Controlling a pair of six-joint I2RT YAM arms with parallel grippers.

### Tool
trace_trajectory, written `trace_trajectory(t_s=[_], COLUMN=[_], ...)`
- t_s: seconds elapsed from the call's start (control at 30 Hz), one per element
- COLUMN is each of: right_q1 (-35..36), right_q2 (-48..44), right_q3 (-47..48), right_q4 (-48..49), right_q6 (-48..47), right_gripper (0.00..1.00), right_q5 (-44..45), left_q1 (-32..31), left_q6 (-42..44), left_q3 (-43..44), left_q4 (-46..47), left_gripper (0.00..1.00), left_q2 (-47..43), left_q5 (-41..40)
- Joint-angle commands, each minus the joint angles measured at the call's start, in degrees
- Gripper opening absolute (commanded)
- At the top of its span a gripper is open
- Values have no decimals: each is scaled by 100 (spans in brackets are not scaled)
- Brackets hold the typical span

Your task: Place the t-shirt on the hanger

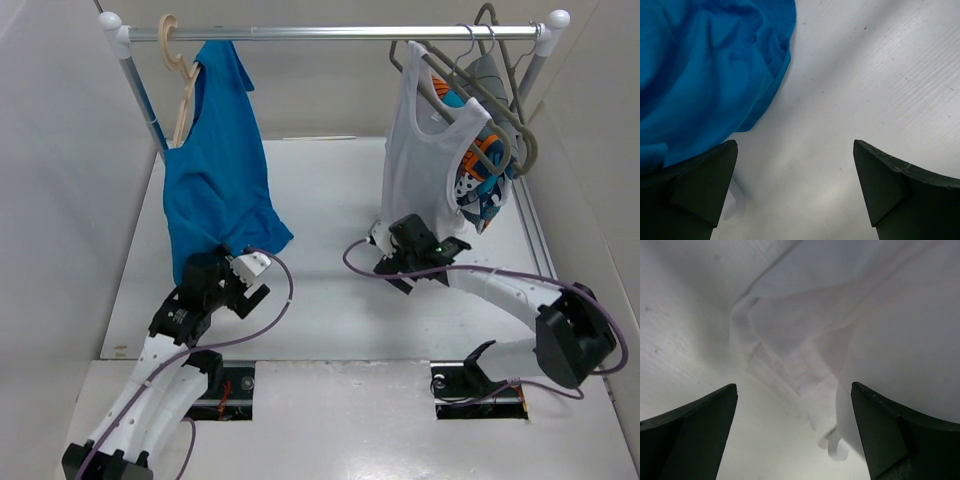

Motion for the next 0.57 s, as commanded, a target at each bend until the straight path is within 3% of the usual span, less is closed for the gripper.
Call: trace_trajectory(t_s=[0.0,0.53], right_q1=[92,-110], right_q2=[-650,-1801], right_q3=[-325,-1029], right_q4=[165,894], right_q6=[-162,-373], right_gripper=[100,100], right_q5=[221,-157], left_q1=[-1,-1], left_q6=[-366,-367], left_q3=[-15,-86], left_q4=[504,505], left_gripper=[100,100], left_q2=[62,449], left_q5=[-438,-597])
